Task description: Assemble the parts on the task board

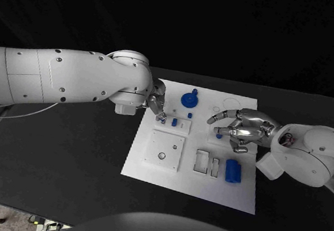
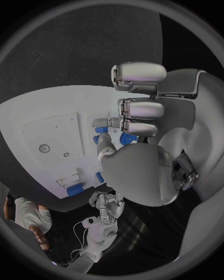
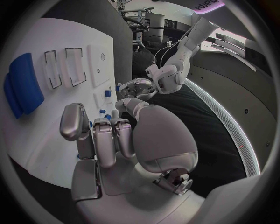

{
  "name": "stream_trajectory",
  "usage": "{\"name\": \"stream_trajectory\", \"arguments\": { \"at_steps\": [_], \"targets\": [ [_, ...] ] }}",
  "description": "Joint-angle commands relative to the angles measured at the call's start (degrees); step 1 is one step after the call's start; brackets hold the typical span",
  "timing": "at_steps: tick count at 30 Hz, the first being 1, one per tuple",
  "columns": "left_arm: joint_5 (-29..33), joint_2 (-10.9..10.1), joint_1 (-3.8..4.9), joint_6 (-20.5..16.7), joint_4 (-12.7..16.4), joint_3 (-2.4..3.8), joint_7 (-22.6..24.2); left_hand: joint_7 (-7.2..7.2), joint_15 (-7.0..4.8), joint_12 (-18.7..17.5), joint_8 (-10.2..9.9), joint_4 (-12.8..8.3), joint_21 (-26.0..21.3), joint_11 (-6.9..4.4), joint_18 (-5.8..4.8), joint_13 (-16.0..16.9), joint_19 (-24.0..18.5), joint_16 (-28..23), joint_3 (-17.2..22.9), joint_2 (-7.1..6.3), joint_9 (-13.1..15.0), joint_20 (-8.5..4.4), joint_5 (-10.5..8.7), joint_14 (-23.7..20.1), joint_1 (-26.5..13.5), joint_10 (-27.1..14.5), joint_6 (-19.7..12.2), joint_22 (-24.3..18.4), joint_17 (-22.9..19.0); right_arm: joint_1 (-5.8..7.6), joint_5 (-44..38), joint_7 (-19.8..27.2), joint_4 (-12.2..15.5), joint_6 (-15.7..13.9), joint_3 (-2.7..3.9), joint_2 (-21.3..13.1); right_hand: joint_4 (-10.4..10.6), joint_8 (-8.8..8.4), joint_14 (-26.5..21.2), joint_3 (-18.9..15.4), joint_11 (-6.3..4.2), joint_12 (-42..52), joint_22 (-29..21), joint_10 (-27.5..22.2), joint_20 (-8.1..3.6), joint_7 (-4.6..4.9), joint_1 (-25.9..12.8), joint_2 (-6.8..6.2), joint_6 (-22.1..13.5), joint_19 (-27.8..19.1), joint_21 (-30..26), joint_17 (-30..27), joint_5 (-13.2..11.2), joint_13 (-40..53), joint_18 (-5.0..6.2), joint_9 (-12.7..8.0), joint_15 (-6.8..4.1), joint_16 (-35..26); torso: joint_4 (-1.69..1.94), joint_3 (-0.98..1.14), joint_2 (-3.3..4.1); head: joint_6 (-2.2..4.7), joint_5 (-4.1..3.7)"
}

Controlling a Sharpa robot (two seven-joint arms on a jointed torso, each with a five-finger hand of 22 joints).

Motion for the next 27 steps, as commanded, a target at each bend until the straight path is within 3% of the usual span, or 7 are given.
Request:
{"name": "stream_trajectory", "arguments": {
  "at_steps": [1, 6, 7, 9, 12, 19, 27],
  "targets": [
    [-4.9, 0.5, -0.20, 0.8, 0.3, 0.01, -2.9, -2.35, 0.00, 0.1, 3.5, -3.6, -0.2, 0.02, -0.20, 15.1, 3.0, 0.1, 3.0, 1.64, 0.1, -0.18, 0.56, 6.0, 0.8, 6.0, 1.9, 13.6, 15.1, -0.13, -2.5, 0.9, 0.4, 0.7, -0.01, -0.1, 0.2, 0.22, 6.0, 0.3, 0.24, -0.3, 8.0, 3.7, 0.11, 0.39, -0.4, 0.42, 0.3, -0.5, -0.4, 15.1, 0.1, 13.7, 0.55, -0.2, 0.37, 0.2, 0.04, 0.00, 0.00, 0.00, 0.05],
    [-5.9, 0.9, -0.41, 0.2, 0.1, 0.01, -3.0, -2.32, 0.03, 0.1, 3.3, -3.9, -0.2, 0.06, -0.20, 15.1, 3.0, 0.1, 2.6, 1.84, 0.1, -0.15, 0.79, 6.0, 0.7, 6.0, 1.9, 13.6, 15.1, -0.18, -4.7, 2.6, 1.1, -0.8, -0.01, -0.6, 1.9, 0.51, 6.0, -1.8, 0.42, -0.1, 7.9, 4.1, 0.39, 0.45, -2.1, 0.80, 0.4, -0.3, -0.3, 15.1, -8.4, 13.9, 0.47, -1.2, 0.61, 0.2, -0.01, 0.02, 0.00, 0.00, 0.10],
    [-6.0, 1.0, -0.43, 0.1, 0.2, 0.01, -3.0, -2.31, 0.04, 0.1, 3.3, -3.9, -0.3, 0.06, -0.17, 15.1, 2.9, 0.1, 2.6, 1.87, 0.1, -0.14, 0.82, 6.0, 0.7, 6.0, 1.9, 13.5, 15.1, -0.19, -5.1, 3.1, 1.3, -1.2, -0.01, -0.7, 2.6, 0.59, 6.0, -2.5, 0.48, 0.0, 7.9, 4.2, 0.48, 0.37, -2.6, 0.95, 0.4, -0.2, -0.3, 15.1, -11.2, 14.0, 0.42, -1.4, 0.61, 0.2, 0.00, 0.01, 0.01, 0.00, 0.10],
    [-6.1, 1.0, -0.46, -0.1, 0.3, 0.01, -3.1, -2.31, 0.05, 0.1, 3.3, -4.0, -0.4, 0.07, -0.13, 15.1, 2.9, 0.1, 2.5, 1.94, 0.1, -0.13, 0.89, 6.0, 0.7, 6.0, 1.9, 13.5, 15.1, -0.20, -6.1, 4.1, 1.7, -2.2, -0.01, -1.0, 3.8, 1.02, 6.0, -4.4, 0.46, 0.3, 8.1, 4.9, 0.57, 0.32, -3.5, 1.20, 0.7, 0.5, 0.2, 15.1, -20.4, 14.4, 0.27, -1.8, 0.64, 0.2, -0.01, 0.00, 0.04, 0.00, 0.04],
    [-6.3, 1.1, -0.54, -0.1, 0.4, 0.01, -3.1, -2.29, 0.06, 0.1, 3.2, -4.1, -0.4, 0.09, -0.13, 15.1, 2.9, 0.1, 2.4, 2.01, 0.1, -0.12, 0.96, 6.0, 0.7, 6.0, 1.9, 13.5, 15.1, -0.21, -8.1, 6.7, 2.5, -4.8, -0.01, -1.7, 4.7, 1.98, 6.0, -6.3, 0.28, 0.8, 8.8, 6.0, 0.43, 0.25, -3.7, 1.39, 2.1, 2.8, 2.0, 15.1, -26.2, 15.0, -0.16, -2.2, 0.53, 0.2, 0.01, 0.03, 0.03, 0.00, 0.14],
    [-6.2, 1.1, -1.09, 0.1, 0.0, 0.01, -3.0, -2.26, 0.08, 0.1, 3.1, -4.2, -0.4, 0.11, -0.13, 15.1, 2.8, 0.1, 2.1, 2.16, 0.1, -0.10, 1.06, 6.0, 0.6, 6.0, 1.8, 13.5, 15.1, 0.28, -11.3, 11.3, 5.3, -10.4, 0.02, -4.2, 5.1, 3.64, 6.0, -8.5, -0.47, 0.8, 10.6, 6.0, -0.45, -0.39, -2.1, 1.95, 7.3, 8.6, 6.8, 15.1, -26.8, 15.0, -1.46, -3.5, -0.26, 0.2, -0.04, 0.00, -0.04, 0.00, 0.00],
    [-6.1, 1.4, -1.37, 0.3, -0.7, 0.01, -2.8, -2.24, 0.10, 0.1, 3.0, -4.3, -0.5, 0.13, -0.12, 15.1, 2.8, 0.1, 1.9, 2.29, 0.1, -0.08, 1.13, 6.0, 0.6, 6.0, 1.8, 13.4, 15.1, 1.78, -12.0, 11.0, 6.9, -11.8, 0.02, -6.5, 6.0, 3.63, 6.0, -9.6, -0.61, 0.8, 11.3, 6.0, -0.75, -0.57, -2.1, 2.39, 9.1, 10.6, 8.7, 15.1, -27.8, 15.0, -2.01, -4.5, -0.61, 0.2, 0.05, -0.09, -0.09, 0.00, -0.49]
  ]
}}
